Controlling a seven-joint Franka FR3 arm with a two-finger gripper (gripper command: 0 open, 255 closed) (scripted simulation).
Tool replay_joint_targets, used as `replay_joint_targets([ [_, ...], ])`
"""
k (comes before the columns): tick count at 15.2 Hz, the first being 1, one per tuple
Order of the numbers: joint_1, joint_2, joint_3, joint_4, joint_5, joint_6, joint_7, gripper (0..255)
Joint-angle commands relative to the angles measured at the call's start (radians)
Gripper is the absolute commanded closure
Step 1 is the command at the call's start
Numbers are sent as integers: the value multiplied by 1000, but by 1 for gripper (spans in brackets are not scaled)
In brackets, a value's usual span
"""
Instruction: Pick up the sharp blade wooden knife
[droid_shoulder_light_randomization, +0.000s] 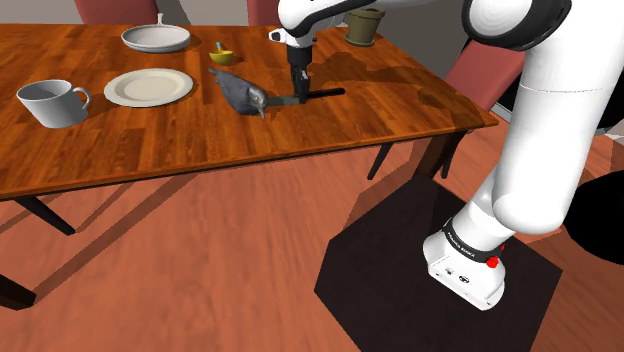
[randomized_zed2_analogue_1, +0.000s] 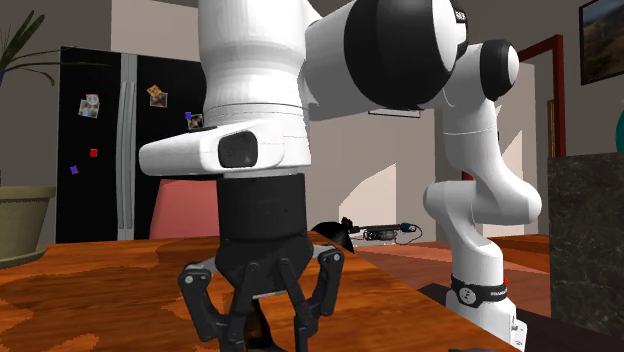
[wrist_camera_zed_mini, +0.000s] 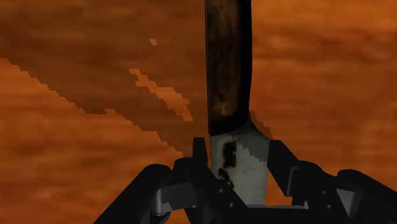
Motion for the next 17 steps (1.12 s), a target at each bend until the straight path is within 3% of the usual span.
replay_joint_targets([
  [1,1,-1,0,3,-1,-11,1,255],
  [17,1,-41,-2,136,-5,-184,2,255],
])
